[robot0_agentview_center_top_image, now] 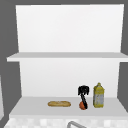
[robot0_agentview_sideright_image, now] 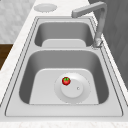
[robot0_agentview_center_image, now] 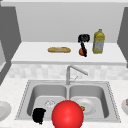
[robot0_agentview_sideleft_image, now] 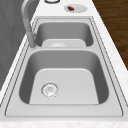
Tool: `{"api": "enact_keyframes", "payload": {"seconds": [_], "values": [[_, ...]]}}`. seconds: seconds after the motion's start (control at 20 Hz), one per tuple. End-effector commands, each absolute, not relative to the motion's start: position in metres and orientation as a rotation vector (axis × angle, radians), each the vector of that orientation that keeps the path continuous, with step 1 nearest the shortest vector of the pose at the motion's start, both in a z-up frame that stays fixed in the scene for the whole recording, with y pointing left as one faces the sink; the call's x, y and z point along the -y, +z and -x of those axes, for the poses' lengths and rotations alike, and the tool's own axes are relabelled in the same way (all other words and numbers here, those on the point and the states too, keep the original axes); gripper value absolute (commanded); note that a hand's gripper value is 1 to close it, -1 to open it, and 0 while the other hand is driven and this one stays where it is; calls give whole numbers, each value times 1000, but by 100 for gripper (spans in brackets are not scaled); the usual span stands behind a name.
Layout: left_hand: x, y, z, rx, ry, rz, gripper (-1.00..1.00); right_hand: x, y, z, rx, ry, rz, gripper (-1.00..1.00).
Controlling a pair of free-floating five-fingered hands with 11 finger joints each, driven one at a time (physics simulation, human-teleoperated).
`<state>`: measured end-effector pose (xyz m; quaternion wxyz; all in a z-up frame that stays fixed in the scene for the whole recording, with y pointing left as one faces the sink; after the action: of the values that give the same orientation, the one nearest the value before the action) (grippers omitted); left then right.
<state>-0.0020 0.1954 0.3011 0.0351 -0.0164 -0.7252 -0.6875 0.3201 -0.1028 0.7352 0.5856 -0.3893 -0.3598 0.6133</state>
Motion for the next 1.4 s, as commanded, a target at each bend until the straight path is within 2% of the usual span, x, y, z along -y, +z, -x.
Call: {"api": "enact_keyframes", "payload": {"seconds": [0.0, 0.35, 0.6, 1.35], "values": [[-195, 301, 2, 2229, -2113, 50, 0, 103, 725, -351, 830, 1455, 882, -100], [-195, 301, 2, 2229, -2113, 50, 0, 103, 699, -406, 828, 1467, 863, -100], [-195, 301, 2, 2229, -2113, 50, 0, 106, 678, -399, 852, 1436, 896, -100], [-195, 301, 2, 2229, -2113, 50, 0, 115, 659, -500, 724, 1489, 734, -100]]}}
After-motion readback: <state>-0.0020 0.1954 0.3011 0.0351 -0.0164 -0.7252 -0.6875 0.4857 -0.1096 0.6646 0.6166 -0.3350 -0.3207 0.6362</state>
